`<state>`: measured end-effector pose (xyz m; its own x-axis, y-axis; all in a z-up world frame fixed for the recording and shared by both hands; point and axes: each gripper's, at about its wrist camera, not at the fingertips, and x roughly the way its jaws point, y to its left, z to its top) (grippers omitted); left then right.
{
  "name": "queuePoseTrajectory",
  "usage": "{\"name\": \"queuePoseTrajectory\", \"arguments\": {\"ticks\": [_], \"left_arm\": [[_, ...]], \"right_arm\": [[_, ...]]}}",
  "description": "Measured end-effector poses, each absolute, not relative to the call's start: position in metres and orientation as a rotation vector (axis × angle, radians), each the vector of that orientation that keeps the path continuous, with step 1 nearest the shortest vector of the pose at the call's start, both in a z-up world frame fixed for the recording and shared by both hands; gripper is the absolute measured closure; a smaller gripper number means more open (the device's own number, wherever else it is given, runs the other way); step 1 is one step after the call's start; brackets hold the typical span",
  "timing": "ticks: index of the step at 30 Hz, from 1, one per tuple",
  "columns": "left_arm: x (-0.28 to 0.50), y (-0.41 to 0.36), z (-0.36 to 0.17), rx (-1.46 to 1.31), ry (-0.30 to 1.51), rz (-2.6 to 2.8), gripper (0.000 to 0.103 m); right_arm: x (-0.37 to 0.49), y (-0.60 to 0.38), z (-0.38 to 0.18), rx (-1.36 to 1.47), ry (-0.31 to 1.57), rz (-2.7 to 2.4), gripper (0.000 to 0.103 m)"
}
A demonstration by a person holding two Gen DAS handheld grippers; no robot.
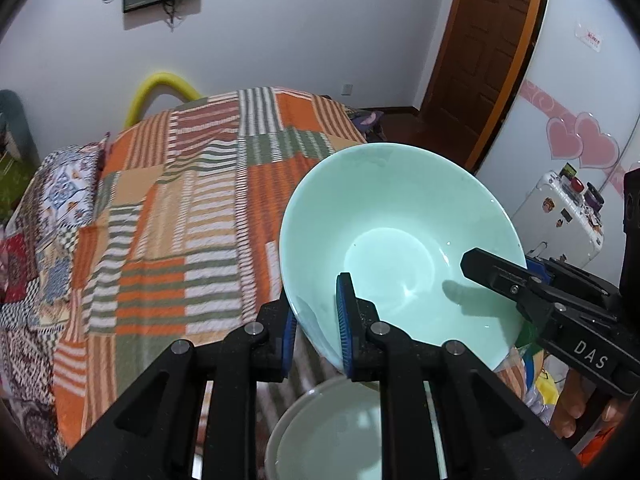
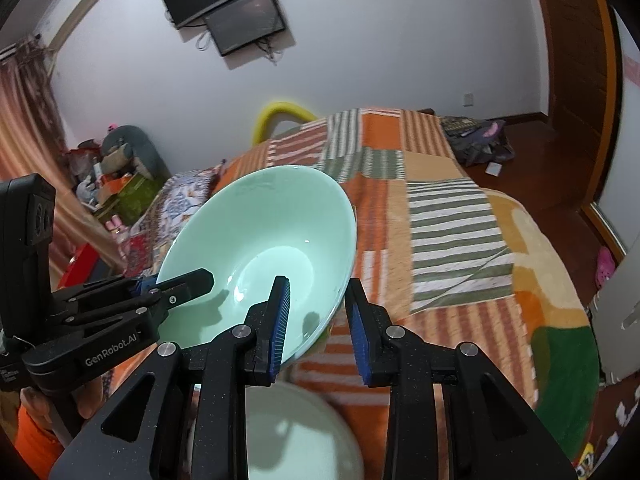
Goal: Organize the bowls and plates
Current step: 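Lift the mint bowl and carry it over the stacked bowls with both grippers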
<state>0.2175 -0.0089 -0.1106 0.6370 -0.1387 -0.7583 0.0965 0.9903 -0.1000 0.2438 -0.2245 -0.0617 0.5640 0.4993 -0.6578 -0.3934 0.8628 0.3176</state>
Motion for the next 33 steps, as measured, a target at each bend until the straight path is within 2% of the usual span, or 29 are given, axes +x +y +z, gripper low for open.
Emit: {"name": "queuePoseTrajectory", "arguments": {"ticks": [16, 33], "left_arm": [[0.11, 0.075, -0.094, -0.12, 0.82, 0.021, 0.086], [0.051, 0.137, -0.12, -0.157, 0.861, 0.141, 0.086]], "right_arm": [[0.188, -0.149, -0.064, 0.075, 0.801, 0.724, 0.075], [0.146, -0.087, -0.092, 0.037, 0.878, 0.863, 0.075]]}}
